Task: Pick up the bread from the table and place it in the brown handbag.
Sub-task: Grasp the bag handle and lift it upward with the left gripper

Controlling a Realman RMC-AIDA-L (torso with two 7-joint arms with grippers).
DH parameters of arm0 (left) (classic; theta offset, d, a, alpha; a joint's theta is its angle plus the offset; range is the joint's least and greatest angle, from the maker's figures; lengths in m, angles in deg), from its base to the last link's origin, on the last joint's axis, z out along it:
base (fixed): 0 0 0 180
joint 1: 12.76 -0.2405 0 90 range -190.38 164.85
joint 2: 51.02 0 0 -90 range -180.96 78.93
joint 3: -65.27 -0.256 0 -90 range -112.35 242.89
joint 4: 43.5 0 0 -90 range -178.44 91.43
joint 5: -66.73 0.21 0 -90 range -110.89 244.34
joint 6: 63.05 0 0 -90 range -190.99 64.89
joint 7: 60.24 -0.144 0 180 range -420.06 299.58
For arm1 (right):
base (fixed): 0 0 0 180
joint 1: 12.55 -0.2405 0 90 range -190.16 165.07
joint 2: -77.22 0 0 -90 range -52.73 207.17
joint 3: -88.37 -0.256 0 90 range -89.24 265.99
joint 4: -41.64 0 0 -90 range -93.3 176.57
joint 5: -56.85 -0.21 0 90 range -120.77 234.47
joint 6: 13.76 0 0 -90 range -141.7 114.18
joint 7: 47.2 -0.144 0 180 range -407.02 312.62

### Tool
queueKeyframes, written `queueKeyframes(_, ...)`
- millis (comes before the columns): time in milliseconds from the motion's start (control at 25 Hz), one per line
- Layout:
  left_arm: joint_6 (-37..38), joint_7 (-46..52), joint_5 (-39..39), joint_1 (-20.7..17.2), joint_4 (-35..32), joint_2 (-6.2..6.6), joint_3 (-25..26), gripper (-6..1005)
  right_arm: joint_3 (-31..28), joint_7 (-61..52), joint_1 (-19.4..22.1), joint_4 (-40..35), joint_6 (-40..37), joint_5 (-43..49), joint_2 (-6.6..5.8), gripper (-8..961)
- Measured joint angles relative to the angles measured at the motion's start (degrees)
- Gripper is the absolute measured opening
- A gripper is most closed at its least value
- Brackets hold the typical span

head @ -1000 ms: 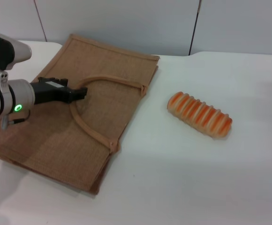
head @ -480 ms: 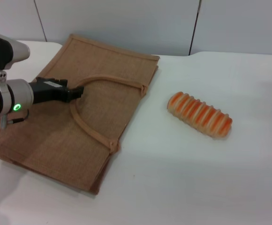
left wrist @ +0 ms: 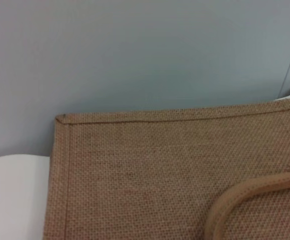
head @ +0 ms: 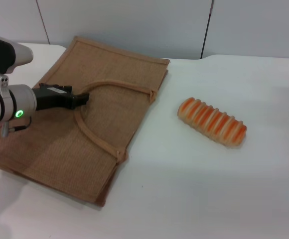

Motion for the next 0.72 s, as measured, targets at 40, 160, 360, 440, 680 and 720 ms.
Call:
queueKeyframes(40, 0.00, 0.00, 0.00, 0.04, 0.02, 0.02, 0.00, 580, 0.00, 0.00, 0.00, 0.00, 0.00, 0.00, 0.01, 829)
queueKeyframes(160, 0.00, 0.01, 0.02, 0.05, 0.11, 0.11, 0.00, 580, 0.00, 0.00, 0.11, -0.05, -0.19, 0.00, 0.05, 829)
queueKeyframes(360, -0.03, 0.25, 0.96, 0.95, 1.93, 0.31, 0.01, 579, 0.00, -0.34, 1.31, -0.51, -4.20, 0.00, 0.29, 829)
queueKeyframes(440, 0.02, 0.50, 1.41, 1.76, 3.19, 0.41, 0.01, 579, 0.00, -1.42, 1.77, -0.52, -5.69, 0.00, 0.31, 829)
queueKeyframes(680, 0.40, 1.03, 2.14, 2.96, 4.72, 0.54, 0.00, 578, 0.00, -3.35, 1.93, -0.15, -6.41, 0.00, 0.14, 828)
queueKeyframes(720, 0.50, 1.14, 2.20, 3.00, 4.85, 0.54, 0.00, 578, 0.00, -3.36, 1.94, -0.13, -6.41, 0.00, 0.13, 828)
